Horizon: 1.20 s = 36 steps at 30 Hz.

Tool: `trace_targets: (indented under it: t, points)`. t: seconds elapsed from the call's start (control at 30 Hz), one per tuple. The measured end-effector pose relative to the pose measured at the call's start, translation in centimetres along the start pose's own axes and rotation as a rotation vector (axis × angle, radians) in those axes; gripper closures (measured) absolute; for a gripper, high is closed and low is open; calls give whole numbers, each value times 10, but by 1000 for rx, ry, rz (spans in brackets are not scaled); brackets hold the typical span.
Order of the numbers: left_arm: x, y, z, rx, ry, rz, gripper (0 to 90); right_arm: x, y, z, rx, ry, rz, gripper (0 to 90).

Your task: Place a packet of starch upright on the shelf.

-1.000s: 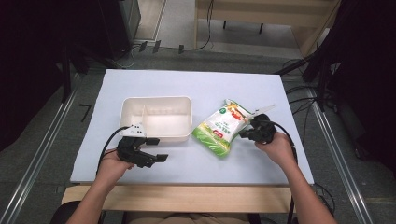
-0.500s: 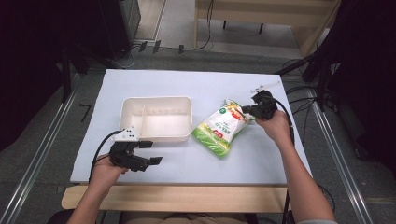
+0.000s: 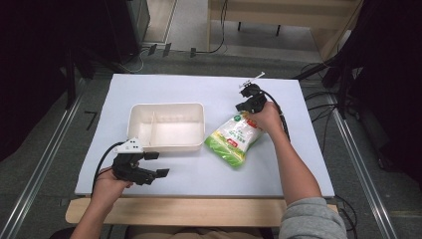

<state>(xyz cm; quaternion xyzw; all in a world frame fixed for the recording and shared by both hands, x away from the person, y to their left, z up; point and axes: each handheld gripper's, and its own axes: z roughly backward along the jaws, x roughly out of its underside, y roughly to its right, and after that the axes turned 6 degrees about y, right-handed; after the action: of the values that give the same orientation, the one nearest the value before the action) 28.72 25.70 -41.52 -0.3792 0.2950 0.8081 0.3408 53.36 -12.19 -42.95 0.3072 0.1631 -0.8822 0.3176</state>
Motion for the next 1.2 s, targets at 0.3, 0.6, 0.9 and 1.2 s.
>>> trace_targets:
  t: [0.3,0.6,0.9,1.2]
  points:
    - [0,1,0,0,0,-2,249,12,8,-8,5,-46,-17,900]
    - [-1,1,-1,4,0,-4,249,22,16,2,23,-59,-37,900]
    - [-4,2,-4,11,0,-11,249,43,27,20,29,-51,-59,900]
    - [-6,2,-7,18,-6,-18,249,57,33,33,37,-44,-90,900]
